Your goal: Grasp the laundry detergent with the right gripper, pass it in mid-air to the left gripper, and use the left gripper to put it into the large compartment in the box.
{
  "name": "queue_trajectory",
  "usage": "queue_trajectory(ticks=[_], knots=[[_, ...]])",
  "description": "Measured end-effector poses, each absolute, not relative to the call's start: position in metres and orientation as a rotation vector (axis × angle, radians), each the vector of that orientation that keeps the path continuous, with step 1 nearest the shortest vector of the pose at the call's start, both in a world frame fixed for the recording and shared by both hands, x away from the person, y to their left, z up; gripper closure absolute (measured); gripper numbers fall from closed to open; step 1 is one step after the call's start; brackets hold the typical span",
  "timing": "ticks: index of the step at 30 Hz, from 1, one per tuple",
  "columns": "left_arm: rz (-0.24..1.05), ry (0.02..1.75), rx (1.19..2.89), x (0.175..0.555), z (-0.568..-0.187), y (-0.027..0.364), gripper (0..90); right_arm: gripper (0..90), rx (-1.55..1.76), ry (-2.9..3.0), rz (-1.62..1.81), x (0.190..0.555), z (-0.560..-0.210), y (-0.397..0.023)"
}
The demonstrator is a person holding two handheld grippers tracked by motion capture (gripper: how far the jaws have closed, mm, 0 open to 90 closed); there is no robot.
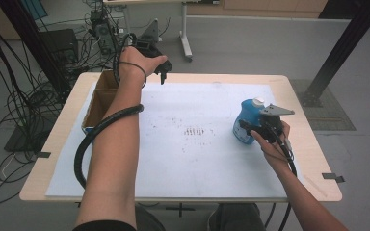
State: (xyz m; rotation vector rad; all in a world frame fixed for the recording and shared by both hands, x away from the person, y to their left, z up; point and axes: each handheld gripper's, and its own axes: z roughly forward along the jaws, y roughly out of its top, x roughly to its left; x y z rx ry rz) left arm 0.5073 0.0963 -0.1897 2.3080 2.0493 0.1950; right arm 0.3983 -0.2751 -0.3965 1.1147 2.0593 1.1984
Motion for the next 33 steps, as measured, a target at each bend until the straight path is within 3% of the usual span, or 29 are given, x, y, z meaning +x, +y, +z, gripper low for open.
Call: queue_trajectory(ticks=[33], knots=[[0.203,2.042,2.313,0.505,-0.188,0.0964,5.6,43.5,1.122,2.05,1.205,0.3973,-0.3971,-0.275]])
